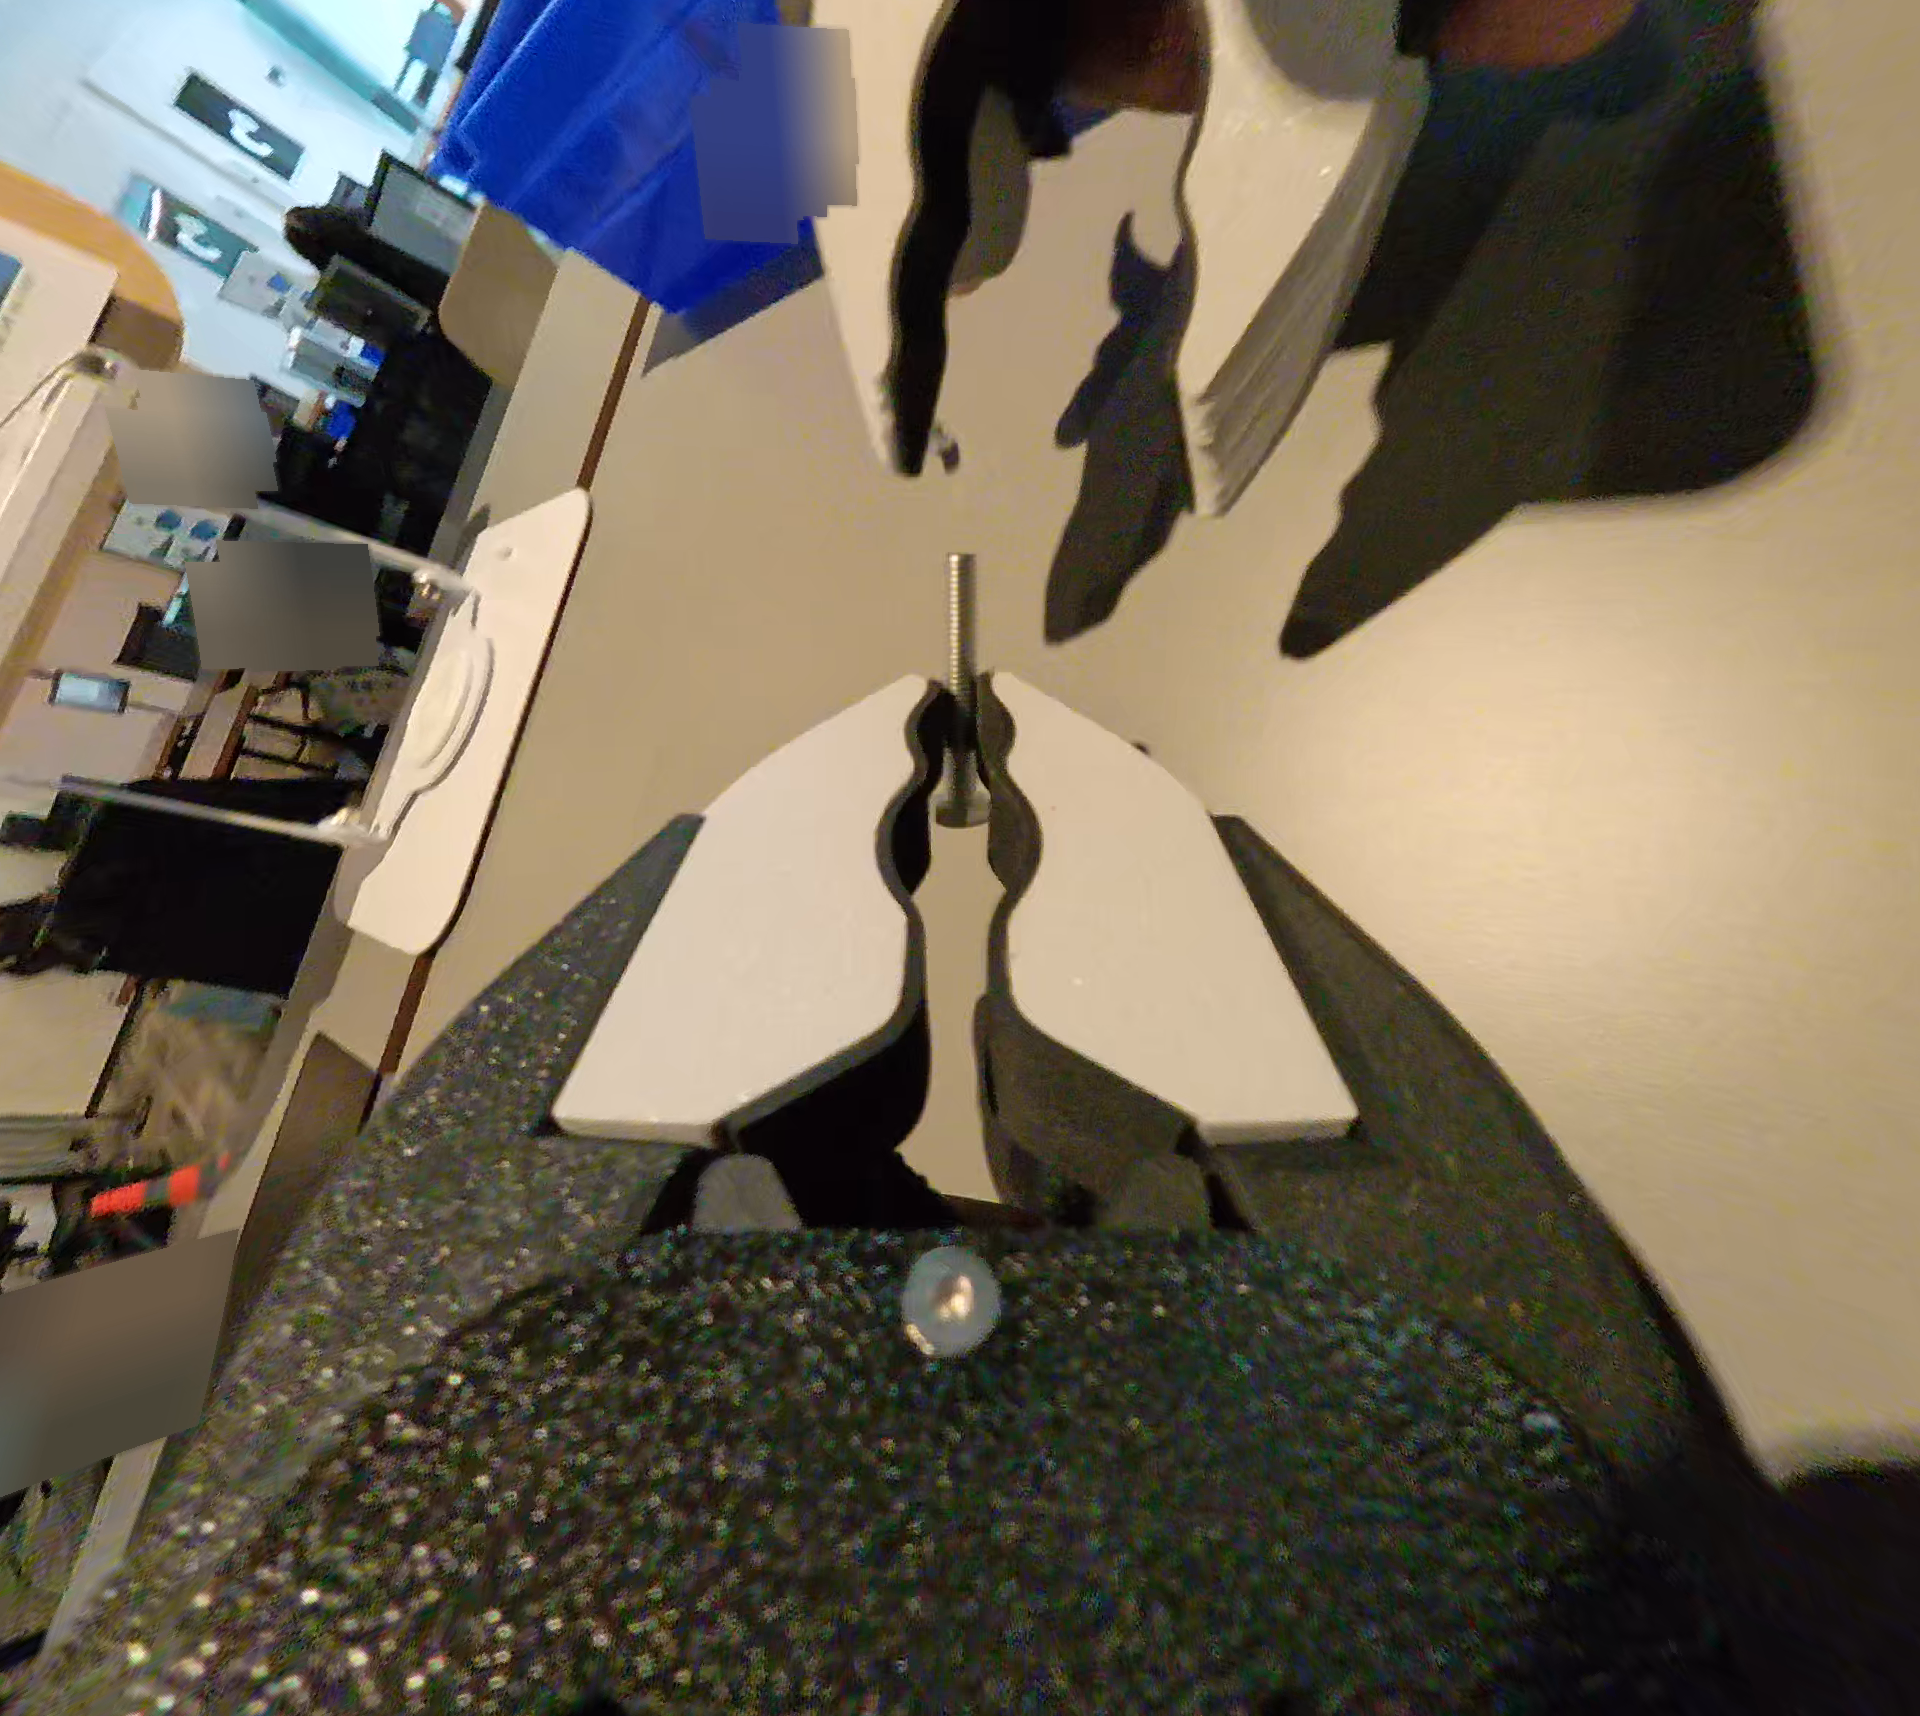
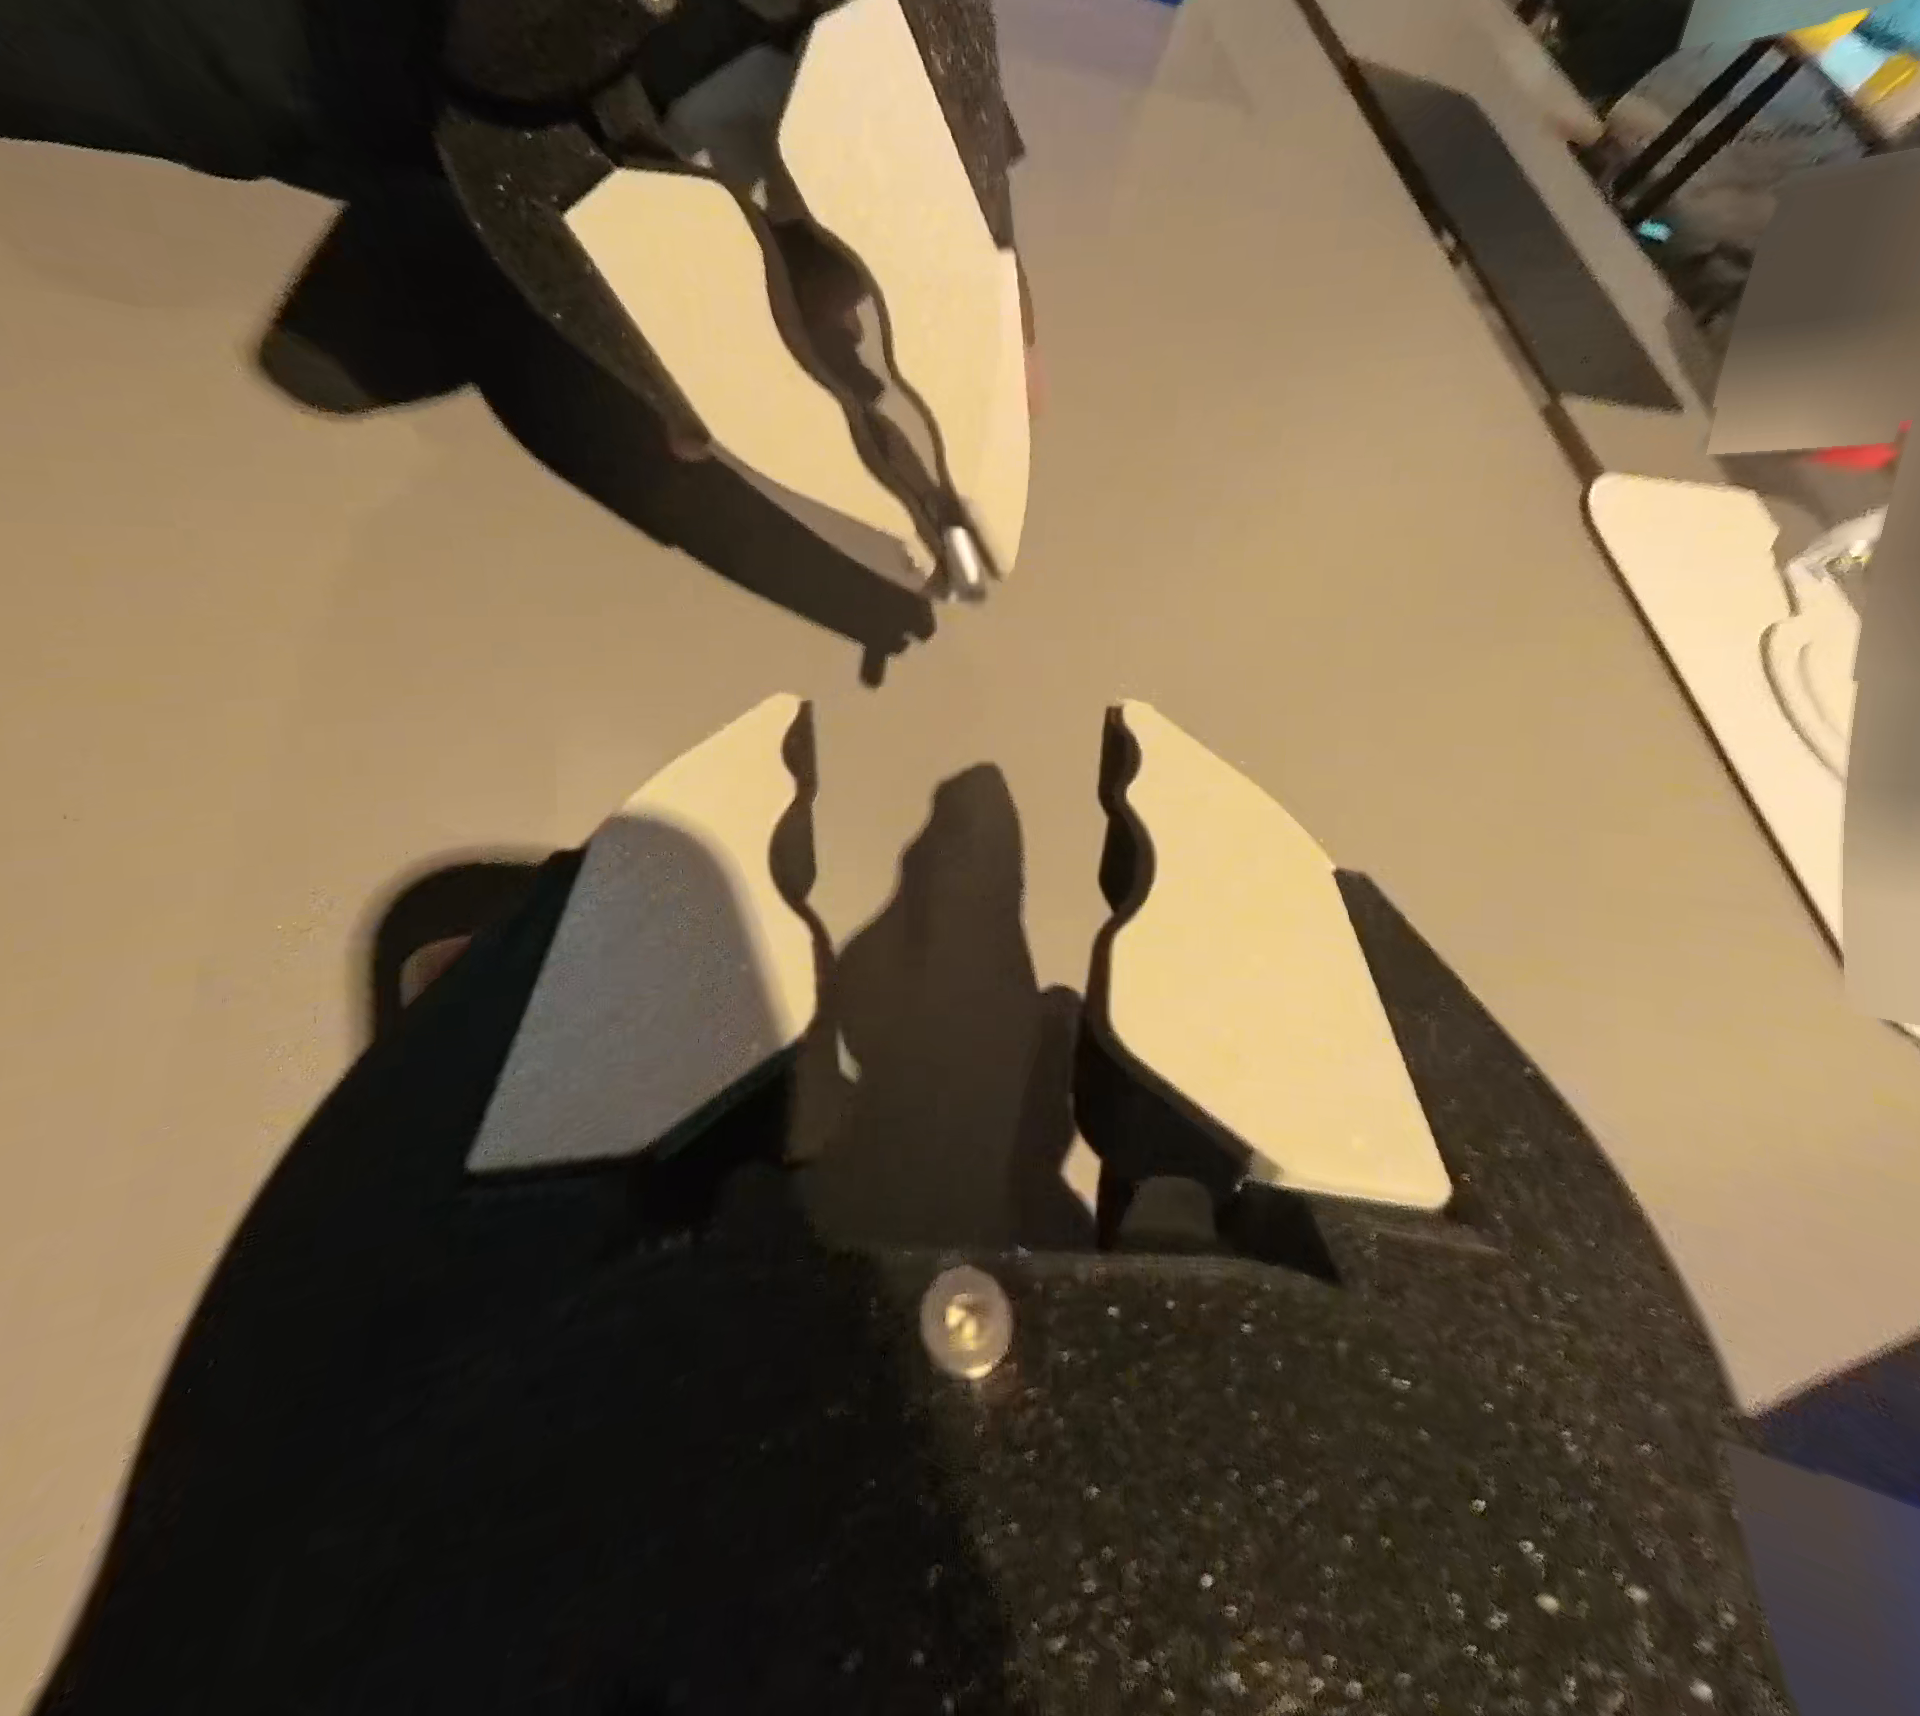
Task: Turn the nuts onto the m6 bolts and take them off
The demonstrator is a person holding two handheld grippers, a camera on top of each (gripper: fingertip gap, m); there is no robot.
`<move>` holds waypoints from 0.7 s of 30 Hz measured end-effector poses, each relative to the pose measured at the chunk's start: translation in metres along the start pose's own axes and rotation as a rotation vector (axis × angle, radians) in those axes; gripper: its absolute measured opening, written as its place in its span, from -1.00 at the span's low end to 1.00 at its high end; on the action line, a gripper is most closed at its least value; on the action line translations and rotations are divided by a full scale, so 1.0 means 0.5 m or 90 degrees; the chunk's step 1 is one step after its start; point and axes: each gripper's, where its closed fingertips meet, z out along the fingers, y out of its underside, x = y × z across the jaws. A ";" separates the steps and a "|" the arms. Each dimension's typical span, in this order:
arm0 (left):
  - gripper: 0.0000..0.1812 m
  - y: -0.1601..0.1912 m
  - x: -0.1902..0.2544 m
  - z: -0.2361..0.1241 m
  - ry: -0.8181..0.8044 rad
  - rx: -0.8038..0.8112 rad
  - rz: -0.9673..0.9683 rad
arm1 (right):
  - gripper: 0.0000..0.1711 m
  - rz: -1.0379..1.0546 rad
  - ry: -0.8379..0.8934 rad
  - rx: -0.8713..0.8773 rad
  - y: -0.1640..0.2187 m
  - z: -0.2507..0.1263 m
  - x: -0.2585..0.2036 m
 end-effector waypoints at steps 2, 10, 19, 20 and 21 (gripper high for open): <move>-0.94 0.013 -0.017 0.001 -0.026 -0.006 -0.018 | -0.35 0.030 0.025 -0.024 0.016 -0.003 0.019; -0.94 0.052 -0.064 0.012 -0.116 -0.041 -0.071 | -0.35 0.290 0.312 -0.015 0.063 -0.085 0.133; -0.94 0.070 -0.067 0.025 -0.118 -0.080 -0.058 | -0.38 0.336 0.391 -0.040 0.105 -0.110 0.151; -0.94 0.071 -0.068 0.026 -0.120 -0.081 -0.059 | -0.37 0.333 0.396 -0.043 0.106 -0.110 0.153; -0.94 0.072 -0.070 0.026 -0.121 -0.082 -0.059 | -0.38 0.329 0.399 -0.045 0.105 -0.109 0.154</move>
